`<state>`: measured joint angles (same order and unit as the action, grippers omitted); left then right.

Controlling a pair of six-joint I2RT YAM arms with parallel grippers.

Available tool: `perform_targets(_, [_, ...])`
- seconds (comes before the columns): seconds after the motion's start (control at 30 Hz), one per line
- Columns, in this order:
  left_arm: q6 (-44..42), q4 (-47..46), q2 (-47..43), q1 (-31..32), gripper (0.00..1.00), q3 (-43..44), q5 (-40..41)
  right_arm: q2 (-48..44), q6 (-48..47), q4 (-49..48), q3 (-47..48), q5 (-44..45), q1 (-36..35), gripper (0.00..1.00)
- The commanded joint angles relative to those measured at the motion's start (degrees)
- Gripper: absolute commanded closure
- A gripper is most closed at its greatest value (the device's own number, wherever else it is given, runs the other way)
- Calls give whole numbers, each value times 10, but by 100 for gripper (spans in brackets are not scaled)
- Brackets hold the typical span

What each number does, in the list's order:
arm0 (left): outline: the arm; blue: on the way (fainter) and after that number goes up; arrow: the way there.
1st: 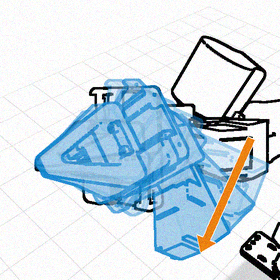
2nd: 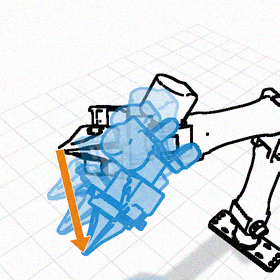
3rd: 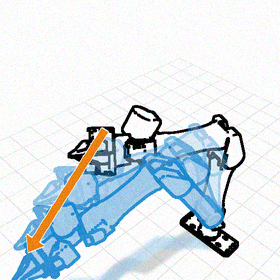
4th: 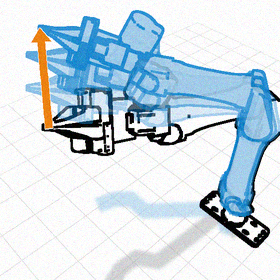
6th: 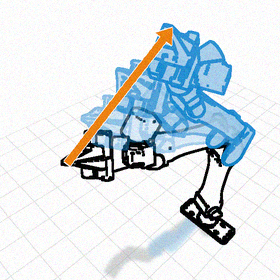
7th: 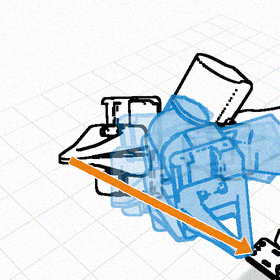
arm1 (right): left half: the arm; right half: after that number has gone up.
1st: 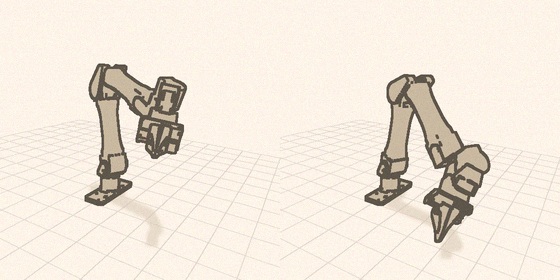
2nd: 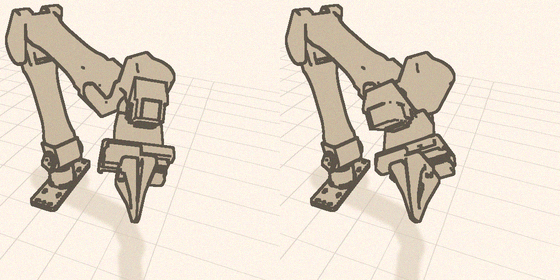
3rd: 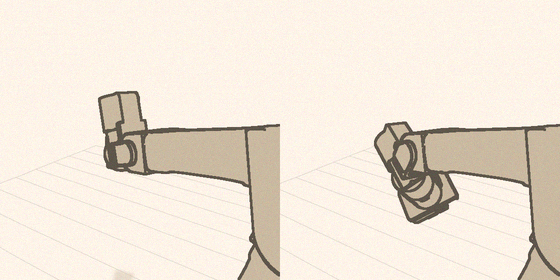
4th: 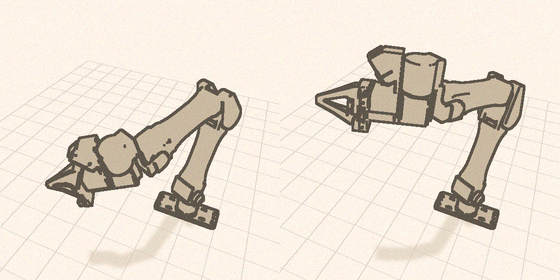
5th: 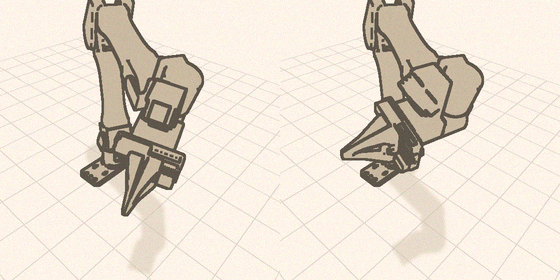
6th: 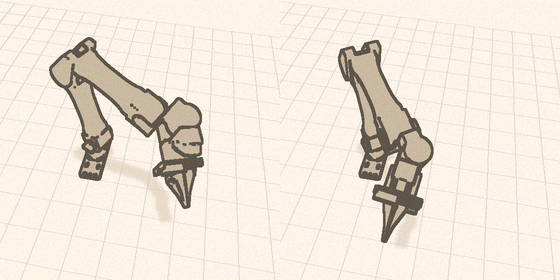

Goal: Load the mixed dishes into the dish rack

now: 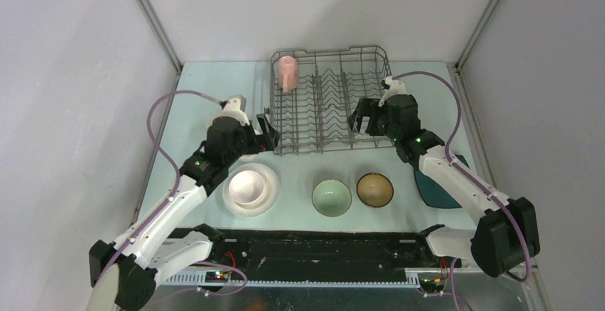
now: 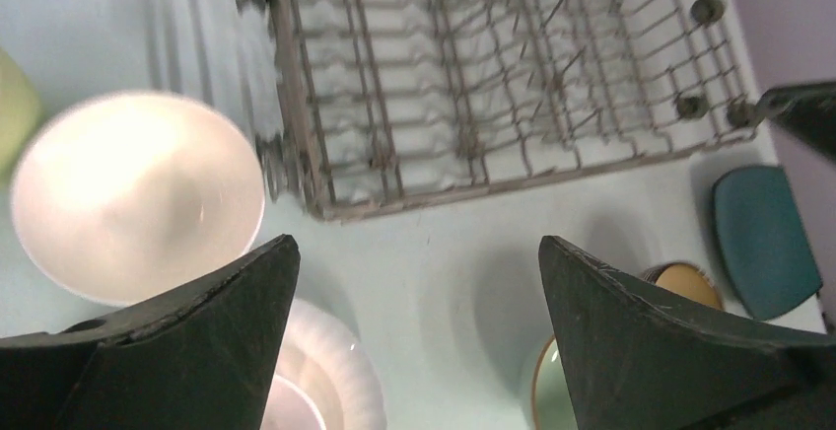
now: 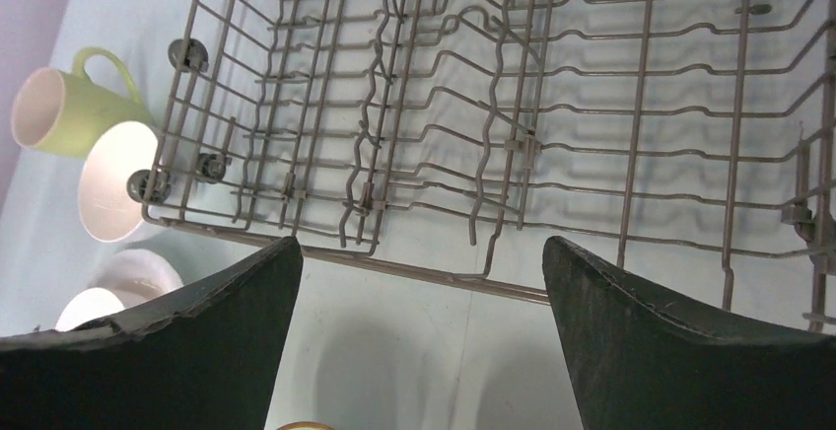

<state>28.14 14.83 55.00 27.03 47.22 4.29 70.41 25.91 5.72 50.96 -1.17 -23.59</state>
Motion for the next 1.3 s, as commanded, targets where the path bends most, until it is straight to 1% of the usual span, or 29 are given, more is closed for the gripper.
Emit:
perform_targets(0.0, [29, -52, -20, 5, 2, -49, -38, 40, -58, 33, 72, 35, -32, 6])
perform_targets(0.03, [27, -53, -15, 5, 2, -54, -38, 51, -62, 43, 93, 55, -37, 6])
perform_targets(0.13, [14, -50, 7, 6, 4, -49, -32, 101, -69, 82, 125, 71, -48, 7])
perform_targets(0.3, [-6, -20, 48, 22, 5, -24, 45, 166, -73, 114, 148, 70, -62, 9])
perform_targets(0.53, [-18, -18, 75, 27, 4, -4, 50, 213, -84, 125, 157, 21, -90, 10])
perform_targets(0.6, [-19, -20, 83, 26, 4, 2, 51, 231, -87, 130, 166, -7, -93, 10])
perform_targets(0.73, [-17, -31, 89, 29, 4, 18, 31, 281, -93, 170, 192, -39, -95, 12])
perform_targets(0.83, [-21, -28, 86, 32, 4, 24, 41, 290, -88, 184, 194, -62, -96, 13])
perform_targets(1.0, [-11, 9, 74, 32, 3, 30, 45, 274, -89, 212, 186, -51, -100, 13])
perform_targets(1.1, [12, 15, 44, 31, 3, 10, 44, 260, -91, 218, 174, -47, -101, 13])
perform_targets(1.27, [39, 36, -6, 19, 2, -20, 93, 238, -87, 219, 147, -66, -103, 14])
